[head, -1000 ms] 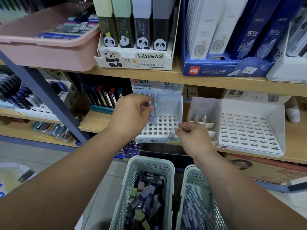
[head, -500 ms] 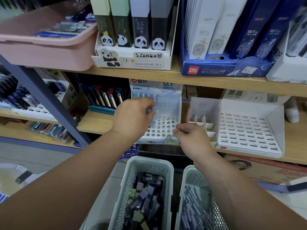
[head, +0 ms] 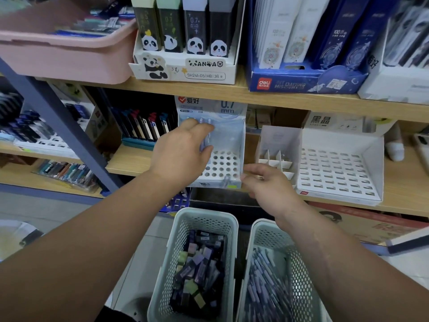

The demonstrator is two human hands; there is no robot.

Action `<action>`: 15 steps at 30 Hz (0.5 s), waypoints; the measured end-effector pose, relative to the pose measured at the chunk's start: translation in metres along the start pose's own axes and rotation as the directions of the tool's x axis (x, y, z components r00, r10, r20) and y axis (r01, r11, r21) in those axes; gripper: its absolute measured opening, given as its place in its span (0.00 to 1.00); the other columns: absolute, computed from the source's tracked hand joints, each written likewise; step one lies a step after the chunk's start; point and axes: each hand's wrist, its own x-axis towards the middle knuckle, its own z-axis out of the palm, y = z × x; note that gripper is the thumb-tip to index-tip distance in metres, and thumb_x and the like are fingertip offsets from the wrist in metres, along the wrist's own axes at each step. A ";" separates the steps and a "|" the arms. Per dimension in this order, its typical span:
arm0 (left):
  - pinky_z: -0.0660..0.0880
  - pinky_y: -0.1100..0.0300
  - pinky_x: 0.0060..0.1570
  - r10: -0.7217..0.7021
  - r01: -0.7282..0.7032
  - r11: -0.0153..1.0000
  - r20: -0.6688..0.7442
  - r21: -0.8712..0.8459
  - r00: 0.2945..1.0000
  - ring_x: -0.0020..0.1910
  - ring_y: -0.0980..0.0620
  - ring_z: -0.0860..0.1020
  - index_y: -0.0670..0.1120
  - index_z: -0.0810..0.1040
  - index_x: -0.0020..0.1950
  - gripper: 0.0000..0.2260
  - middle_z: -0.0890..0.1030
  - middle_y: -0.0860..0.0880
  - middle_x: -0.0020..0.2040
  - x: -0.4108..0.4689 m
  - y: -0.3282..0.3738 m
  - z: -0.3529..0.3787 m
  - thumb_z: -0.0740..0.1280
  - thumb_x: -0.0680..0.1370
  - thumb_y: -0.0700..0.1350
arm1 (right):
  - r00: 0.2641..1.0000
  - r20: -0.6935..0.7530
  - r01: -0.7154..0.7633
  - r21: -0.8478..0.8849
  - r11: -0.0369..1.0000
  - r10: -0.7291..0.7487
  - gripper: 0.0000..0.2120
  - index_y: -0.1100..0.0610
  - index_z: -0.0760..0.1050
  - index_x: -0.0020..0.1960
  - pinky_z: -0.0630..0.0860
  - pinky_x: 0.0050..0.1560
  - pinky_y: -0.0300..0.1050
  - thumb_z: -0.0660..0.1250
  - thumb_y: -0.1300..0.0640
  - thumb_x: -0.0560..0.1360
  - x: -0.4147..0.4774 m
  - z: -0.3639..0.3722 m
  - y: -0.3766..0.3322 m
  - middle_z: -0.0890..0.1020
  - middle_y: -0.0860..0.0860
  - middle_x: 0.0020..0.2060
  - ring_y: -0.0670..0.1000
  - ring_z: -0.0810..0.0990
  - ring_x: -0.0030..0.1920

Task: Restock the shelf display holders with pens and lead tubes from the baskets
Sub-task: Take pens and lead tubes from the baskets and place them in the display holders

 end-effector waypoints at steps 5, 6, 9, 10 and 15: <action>0.75 0.56 0.35 0.101 -0.108 0.991 -0.089 -0.080 0.991 0.35 0.47 0.77 0.43 0.81 0.46 0.04 0.80 0.48 0.40 -0.025 0.018 -0.007 0.71 0.76 0.43 | 0.998 -0.060 -0.034 -0.059 0.998 0.030 0.12 0.50 0.81 0.61 0.78 0.63 0.51 0.70 0.50 0.79 -0.023 -0.030 0.018 0.81 0.41 0.54 0.48 0.81 0.54; 0.72 0.58 0.35 0.084 -0.091 0.990 -0.062 -0.107 0.995 0.35 0.50 0.75 0.45 0.80 0.43 0.05 0.78 0.51 0.38 -0.033 0.023 -0.004 0.70 0.76 0.45 | 0.997 -0.069 -0.035 -0.097 0.995 0.029 0.12 0.50 0.81 0.60 0.78 0.62 0.50 0.71 0.50 0.78 -0.029 -0.039 0.025 0.82 0.43 0.54 0.48 0.81 0.53; 0.74 0.57 0.37 -0.033 0.077 0.972 0.199 -0.221 0.980 0.36 0.54 0.76 0.51 0.78 0.41 0.06 0.78 0.56 0.36 -0.068 0.039 0.022 0.71 0.76 0.51 | 0.998 -0.055 -0.055 -0.284 0.957 0.041 0.11 0.51 0.82 0.57 0.78 0.55 0.44 0.72 0.48 0.77 -0.052 -0.067 0.057 0.83 0.44 0.50 0.45 0.81 0.50; 0.76 0.56 0.40 -0.086 0.175 0.954 0.336 -0.245 0.938 0.38 0.54 0.78 0.52 0.79 0.43 0.06 0.80 0.56 0.37 -0.083 0.044 0.035 0.72 0.76 0.52 | 0.997 -0.040 -0.075 -0.354 0.932 0.065 0.11 0.51 0.82 0.56 0.77 0.52 0.43 0.72 0.47 0.76 -0.060 -0.076 0.071 0.83 0.44 0.50 0.46 0.81 0.50; 0.78 0.55 0.46 -0.180 0.365 0.929 0.782 -0.064 0.597 0.43 0.51 0.79 0.53 0.76 0.49 0.11 0.80 0.53 0.43 -0.156 0.049 0.094 0.72 0.75 0.58 | 0.947 0.073 -0.216 -0.574 0.790 0.312 0.11 0.52 0.81 0.50 0.71 0.43 0.43 0.67 0.45 0.80 -0.076 -0.086 0.145 0.80 0.47 0.43 0.46 0.78 0.43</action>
